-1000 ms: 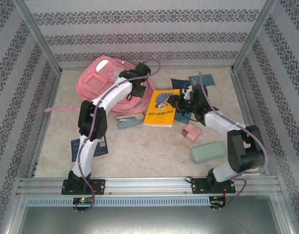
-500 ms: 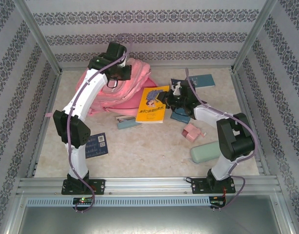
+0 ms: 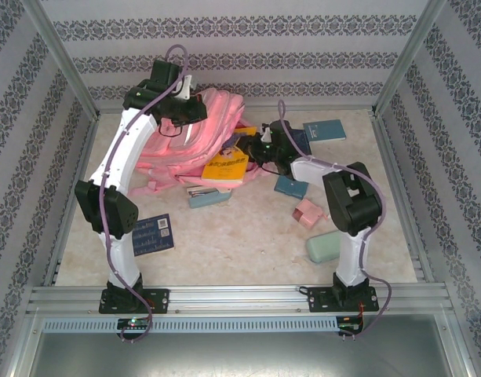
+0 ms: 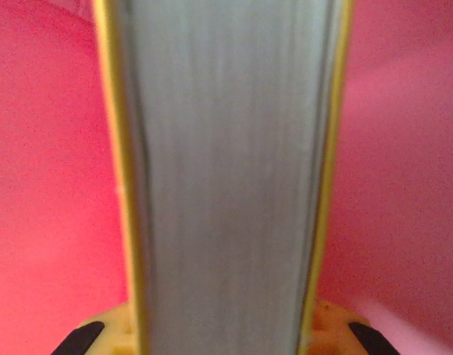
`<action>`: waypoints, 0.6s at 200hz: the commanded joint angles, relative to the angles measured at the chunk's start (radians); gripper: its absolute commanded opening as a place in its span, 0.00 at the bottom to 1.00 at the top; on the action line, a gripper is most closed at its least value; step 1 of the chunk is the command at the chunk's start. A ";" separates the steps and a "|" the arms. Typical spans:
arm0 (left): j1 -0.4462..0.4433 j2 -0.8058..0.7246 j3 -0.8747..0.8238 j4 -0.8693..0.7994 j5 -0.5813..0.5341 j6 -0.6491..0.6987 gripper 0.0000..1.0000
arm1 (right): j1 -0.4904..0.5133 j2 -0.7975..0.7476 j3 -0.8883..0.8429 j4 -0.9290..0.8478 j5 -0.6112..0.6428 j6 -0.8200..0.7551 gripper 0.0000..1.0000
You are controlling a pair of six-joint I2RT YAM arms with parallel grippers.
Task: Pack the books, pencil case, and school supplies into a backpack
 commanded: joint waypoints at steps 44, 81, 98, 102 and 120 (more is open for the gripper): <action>-0.007 -0.066 0.006 0.170 0.188 -0.066 0.00 | 0.107 0.270 0.371 0.061 0.075 0.091 0.00; -0.024 -0.063 -0.001 0.178 0.210 -0.066 0.00 | 0.159 0.408 0.576 -0.059 0.114 0.067 0.00; -0.026 -0.066 -0.007 0.181 0.222 -0.068 0.00 | 0.177 0.435 0.644 -0.151 0.155 0.017 0.10; -0.026 -0.065 -0.008 0.184 0.227 -0.070 0.00 | 0.181 0.441 0.658 -0.170 0.164 0.007 0.10; -0.028 -0.068 -0.016 0.200 0.247 -0.079 0.00 | 0.190 0.470 0.741 -0.293 0.200 -0.034 0.17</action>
